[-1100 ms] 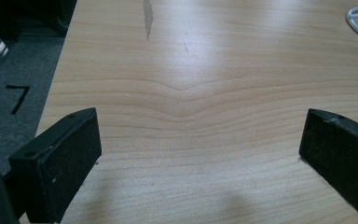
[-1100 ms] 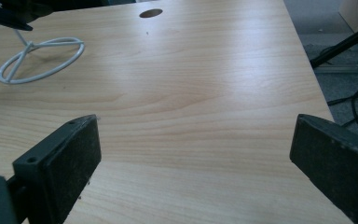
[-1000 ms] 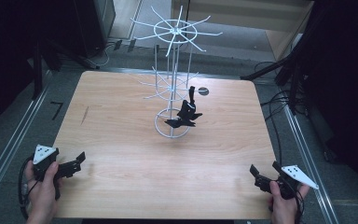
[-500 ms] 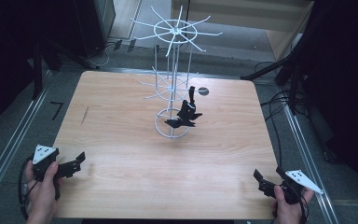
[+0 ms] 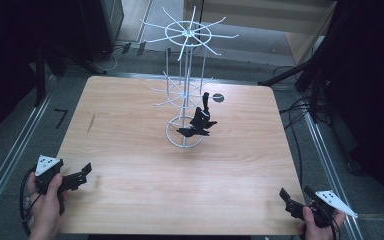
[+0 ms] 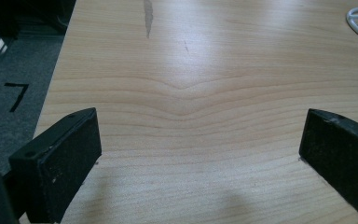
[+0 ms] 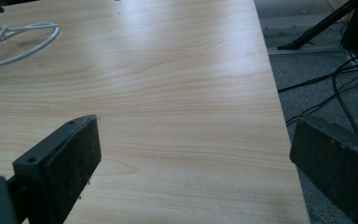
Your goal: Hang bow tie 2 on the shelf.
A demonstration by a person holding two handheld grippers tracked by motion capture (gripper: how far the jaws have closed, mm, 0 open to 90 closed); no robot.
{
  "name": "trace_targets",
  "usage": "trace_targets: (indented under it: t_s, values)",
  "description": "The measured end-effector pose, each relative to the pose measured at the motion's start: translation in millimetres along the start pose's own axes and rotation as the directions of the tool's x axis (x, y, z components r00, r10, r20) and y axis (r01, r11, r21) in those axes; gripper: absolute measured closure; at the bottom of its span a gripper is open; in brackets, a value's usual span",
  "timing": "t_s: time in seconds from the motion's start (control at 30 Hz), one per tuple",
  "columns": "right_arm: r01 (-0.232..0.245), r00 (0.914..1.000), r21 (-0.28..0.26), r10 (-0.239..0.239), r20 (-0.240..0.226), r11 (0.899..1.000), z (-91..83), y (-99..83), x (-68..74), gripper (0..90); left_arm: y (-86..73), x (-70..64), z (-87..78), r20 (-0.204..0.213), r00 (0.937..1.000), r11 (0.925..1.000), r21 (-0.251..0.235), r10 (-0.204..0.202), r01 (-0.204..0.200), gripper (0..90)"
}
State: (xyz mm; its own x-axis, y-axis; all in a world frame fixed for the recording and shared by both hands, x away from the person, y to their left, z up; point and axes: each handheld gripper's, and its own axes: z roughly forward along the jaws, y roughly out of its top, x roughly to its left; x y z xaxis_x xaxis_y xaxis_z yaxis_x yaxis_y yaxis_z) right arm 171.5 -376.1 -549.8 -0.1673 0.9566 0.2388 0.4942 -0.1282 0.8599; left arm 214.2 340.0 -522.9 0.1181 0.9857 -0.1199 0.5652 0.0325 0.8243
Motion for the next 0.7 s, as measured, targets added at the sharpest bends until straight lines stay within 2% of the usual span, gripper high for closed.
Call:
trace_targets:
  t_s: [0.7]
  values:
    - [-0.001, 1.0, 0.002, 0.001, 0.008, 1.0, -2.6, -2.4, -0.9, 2.4, -0.2, -0.4, 0.0, 0.0, 1.0, 1.0, 0.003, -0.004, 0.004, 0.0]
